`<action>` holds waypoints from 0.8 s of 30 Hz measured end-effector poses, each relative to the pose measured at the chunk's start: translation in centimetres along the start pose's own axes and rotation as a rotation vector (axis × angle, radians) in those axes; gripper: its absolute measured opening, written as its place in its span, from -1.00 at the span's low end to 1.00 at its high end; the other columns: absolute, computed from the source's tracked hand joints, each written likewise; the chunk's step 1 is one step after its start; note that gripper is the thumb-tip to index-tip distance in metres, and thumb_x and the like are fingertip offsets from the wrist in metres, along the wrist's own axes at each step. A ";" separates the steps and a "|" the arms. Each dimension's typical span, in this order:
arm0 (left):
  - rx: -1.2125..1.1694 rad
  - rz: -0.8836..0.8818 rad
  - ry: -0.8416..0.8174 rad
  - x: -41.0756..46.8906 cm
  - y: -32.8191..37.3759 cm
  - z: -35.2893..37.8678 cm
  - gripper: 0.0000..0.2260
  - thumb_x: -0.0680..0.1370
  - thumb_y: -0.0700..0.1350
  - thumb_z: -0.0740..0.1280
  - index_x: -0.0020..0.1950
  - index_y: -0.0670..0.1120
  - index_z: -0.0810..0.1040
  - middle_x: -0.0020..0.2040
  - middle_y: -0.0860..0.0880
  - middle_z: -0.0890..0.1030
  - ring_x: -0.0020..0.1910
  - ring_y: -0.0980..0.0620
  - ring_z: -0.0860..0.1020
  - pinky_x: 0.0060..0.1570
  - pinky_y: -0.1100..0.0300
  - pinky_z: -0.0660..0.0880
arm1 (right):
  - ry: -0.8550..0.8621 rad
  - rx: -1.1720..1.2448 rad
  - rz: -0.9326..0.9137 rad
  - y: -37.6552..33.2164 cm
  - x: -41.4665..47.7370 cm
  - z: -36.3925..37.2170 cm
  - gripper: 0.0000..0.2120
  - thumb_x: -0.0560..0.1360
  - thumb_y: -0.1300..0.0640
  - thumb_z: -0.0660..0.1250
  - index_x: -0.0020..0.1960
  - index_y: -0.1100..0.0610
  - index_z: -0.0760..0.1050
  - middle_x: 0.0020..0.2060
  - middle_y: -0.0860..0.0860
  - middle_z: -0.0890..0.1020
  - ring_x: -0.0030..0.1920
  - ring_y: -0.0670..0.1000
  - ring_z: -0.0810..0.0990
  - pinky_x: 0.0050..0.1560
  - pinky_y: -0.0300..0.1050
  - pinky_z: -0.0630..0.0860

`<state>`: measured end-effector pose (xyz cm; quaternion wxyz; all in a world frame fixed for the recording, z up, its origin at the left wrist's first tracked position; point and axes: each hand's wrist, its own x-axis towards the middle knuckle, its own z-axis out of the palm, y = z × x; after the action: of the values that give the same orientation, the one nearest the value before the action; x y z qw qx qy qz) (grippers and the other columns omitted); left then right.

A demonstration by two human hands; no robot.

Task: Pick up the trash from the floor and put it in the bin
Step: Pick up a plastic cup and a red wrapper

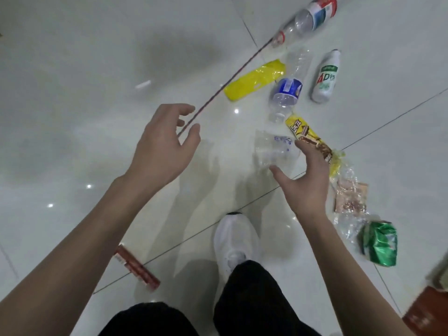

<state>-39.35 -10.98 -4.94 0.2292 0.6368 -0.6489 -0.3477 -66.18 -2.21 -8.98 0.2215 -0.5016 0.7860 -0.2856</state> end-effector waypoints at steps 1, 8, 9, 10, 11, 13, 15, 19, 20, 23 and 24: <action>-0.002 0.005 -0.006 0.2 -0.8 1.0 -0.70 0.61 -0.02 0.30 0.34 -0.01 0.50 0.28 0.07 0.50 0.12 0.15 0.54 0.12 0.15 0.49 | -0.003 -0.015 -0.024 0.9 0.4 0.9 -0.39 0.38 0.08 0.63 0.38 0.13 0.54 0.34 0.02 0.59 0.38 0.07 0.50 0.44 0.14 0.35; -0.009 0.023 -0.011 0.8 -3.8 4.7 -0.71 0.61 -0.01 0.30 0.32 0.00 0.51 0.27 0.06 0.51 0.10 0.14 0.55 0.16 0.03 0.52 | -0.085 -0.200 -0.081 4.4 2.6 4.4 -0.26 0.33 -0.10 0.61 0.46 0.03 0.51 0.47 0.00 0.49 0.50 0.13 0.39 0.48 0.09 0.25; -0.007 0.018 -0.007 0.8 -4.0 4.7 -0.71 0.61 -0.01 0.30 0.32 0.00 0.51 0.27 0.05 0.51 0.10 0.13 0.55 0.16 0.03 0.52 | -0.092 -0.246 -0.063 4.4 2.5 4.8 -0.20 0.32 -0.17 0.60 0.50 -0.03 0.46 0.51 -0.03 0.45 0.51 0.14 0.35 0.44 0.12 0.24; -0.011 0.008 -0.006 0.8 -4.3 4.7 -0.71 0.61 -0.01 0.30 0.32 0.00 0.51 0.27 0.05 0.51 0.10 0.13 0.56 0.16 0.03 0.52 | -0.092 -0.283 -0.051 4.4 2.4 5.1 -0.14 0.29 -0.23 0.59 0.52 -0.09 0.41 0.52 -0.06 0.42 0.50 0.15 0.32 0.39 0.13 0.24; -0.011 -0.001 -0.004 0.8 -4.5 4.6 -0.71 0.61 -0.01 0.30 0.32 0.00 0.51 0.27 0.06 0.51 0.11 0.13 0.56 0.16 0.04 0.52 | -0.100 -0.312 -0.046 4.4 2.3 5.5 -0.10 0.27 -0.28 0.58 0.54 -0.13 0.38 0.52 -0.09 0.41 0.48 0.16 0.31 0.35 0.12 0.23; -0.004 -0.015 0.005 0.6 -5.1 4.2 -0.71 0.60 0.00 0.30 0.32 0.01 0.50 0.27 0.08 0.50 0.10 0.15 0.55 0.14 0.09 0.51 | -0.158 -0.346 -0.034 4.0 1.8 6.4 -0.05 0.25 -0.33 0.57 0.56 -0.17 0.32 0.51 -0.13 0.41 0.43 0.16 0.31 0.32 0.08 0.21; 0.012 -0.027 0.006 0.2 -5.8 3.4 -0.71 0.61 0.00 0.30 0.32 0.02 0.50 0.27 0.09 0.50 0.09 0.18 0.54 0.12 0.14 0.49 | -0.204 -0.334 -0.011 3.6 1.2 7.4 -0.06 0.28 -0.30 0.57 0.57 -0.18 0.28 0.47 -0.14 0.44 0.41 0.15 0.32 0.32 0.07 0.18; 0.044 -0.052 0.033 -1.1 -7.6 1.2 -0.70 0.61 0.01 0.29 0.34 0.02 0.49 0.29 0.09 0.49 0.10 0.19 0.52 0.10 0.18 0.48 | -0.201 -0.282 -0.008 1.6 -0.2 9.2 -0.08 0.28 -0.27 0.58 0.56 -0.17 0.30 0.42 -0.11 0.49 0.39 0.14 0.36 0.32 0.06 0.16; 0.047 -0.063 0.042 -1.6 -8.1 0.6 -0.70 0.62 0.01 0.28 0.35 0.03 0.49 0.29 0.09 0.49 0.11 0.19 0.52 0.11 0.16 0.49 | -0.201 -0.262 -0.016 0.8 -0.6 9.6 -0.08 0.28 -0.27 0.58 0.56 -0.16 0.31 0.42 -0.10 0.48 0.39 0.13 0.36 0.31 0.03 0.14; 0.050 -0.093 0.069 -3.3 -9.5 -1.2 -0.69 0.62 0.01 0.28 0.36 0.02 0.48 0.29 0.10 0.48 0.12 0.19 0.51 0.13 0.13 0.49 | -0.216 -0.216 -0.058 -1.5 -1.6 10.6 -0.08 0.28 -0.26 0.58 0.56 -0.13 0.32 0.41 -0.07 0.48 0.38 0.13 0.40 0.25 -0.05 0.08; 0.049 -0.101 0.078 -4.0 -10.0 -1.7 -0.68 0.62 0.01 0.28 0.37 0.02 0.47 0.30 0.10 0.47 0.12 0.20 0.51 0.14 0.13 0.49 | -0.229 -0.208 -0.078 -2.3 -1.9 11.0 -0.08 0.28 -0.26 0.58 0.56 -0.12 0.32 0.40 -0.06 0.48 0.37 0.12 0.41 0.24 -0.06 0.07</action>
<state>-31.07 -6.81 -10.66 0.2207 0.6874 -0.6147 -0.3177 -56.91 -3.76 -15.44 0.2451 -0.5813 0.7608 -0.1523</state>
